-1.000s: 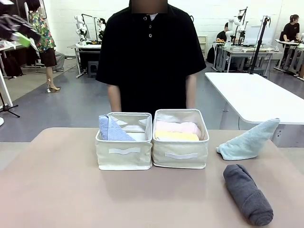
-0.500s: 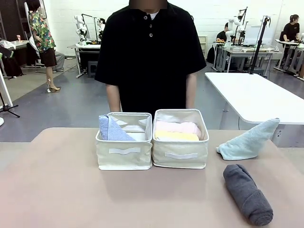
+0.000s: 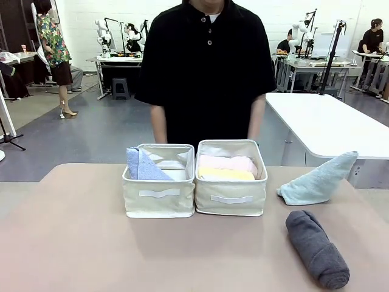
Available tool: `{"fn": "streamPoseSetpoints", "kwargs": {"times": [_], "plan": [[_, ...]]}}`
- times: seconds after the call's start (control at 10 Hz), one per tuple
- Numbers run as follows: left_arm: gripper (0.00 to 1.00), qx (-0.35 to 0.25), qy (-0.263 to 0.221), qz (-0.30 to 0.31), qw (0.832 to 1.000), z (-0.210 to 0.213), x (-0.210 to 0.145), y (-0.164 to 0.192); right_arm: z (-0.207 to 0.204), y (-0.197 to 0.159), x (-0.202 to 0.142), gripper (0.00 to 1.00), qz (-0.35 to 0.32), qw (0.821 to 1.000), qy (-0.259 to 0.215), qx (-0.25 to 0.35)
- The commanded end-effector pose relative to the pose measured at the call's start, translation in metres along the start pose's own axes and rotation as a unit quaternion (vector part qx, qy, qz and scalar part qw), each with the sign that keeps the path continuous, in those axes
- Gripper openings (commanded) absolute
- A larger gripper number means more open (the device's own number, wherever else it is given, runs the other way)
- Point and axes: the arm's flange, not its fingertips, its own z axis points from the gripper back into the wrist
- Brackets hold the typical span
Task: Sort the towels based on their folding style.
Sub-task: Pick up another triangle-folded towel from the table and place it in the left Fabric basket.
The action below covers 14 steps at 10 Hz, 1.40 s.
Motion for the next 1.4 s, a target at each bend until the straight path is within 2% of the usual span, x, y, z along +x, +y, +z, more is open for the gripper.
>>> {"fn": "streamPoseSetpoints", "kwargs": {"times": [0.0,0.2,0.3,0.5,0.6,0.7,0.8,0.9,1.0,1.3], "plan": [[0.98,0.004,0.000,0.000,1.000,0.001,0.001,0.001,-0.045,0.034,0.021,1.00,0.097,0.989,0.096,-0.050],[0.98,0.004,0.000,0.000,1.000,0.001,0.001,0.001,-0.110,0.058,0.036,1.00,0.167,0.967,0.169,-0.089],[0.98,0.004,0.000,0.000,1.000,0.001,0.001,0.001,-0.146,0.071,0.029,1.00,0.201,0.952,0.210,-0.097],[0.98,0.004,0.000,0.000,1.000,0.001,0.001,0.001,-0.201,0.088,0.003,1.00,0.236,0.932,0.251,-0.109],[0.98,0.004,0.000,0.000,1.000,0.001,0.001,0.001,-0.170,0.092,0.001,1.00,0.235,0.928,0.253,-0.137],[0.98,0.004,0.000,0.000,1.000,0.001,0.001,0.001,-0.089,0.097,0.002,1.00,0.226,0.925,0.257,-0.166],[0.98,0.004,0.000,0.000,1.000,0.001,0.001,0.001,0.005,0.097,0.002,1.00,0.196,0.949,0.193,-0.157],[0.98,0.004,0.000,0.000,1.000,0.001,0.001,0.001,0.083,0.082,-0.005,1.00,0.147,0.974,0.115,-0.125],[0.98,0.004,0.000,0.000,1.000,0.001,0.001,0.001,0.110,0.065,-0.013,1.00,0.113,0.983,0.084,-0.121],[0.98,0.004,0.000,0.000,1.000,0.001,0.001,0.001,0.114,0.039,-0.020,1.00,0.097,0.986,0.070,-0.115]]}}
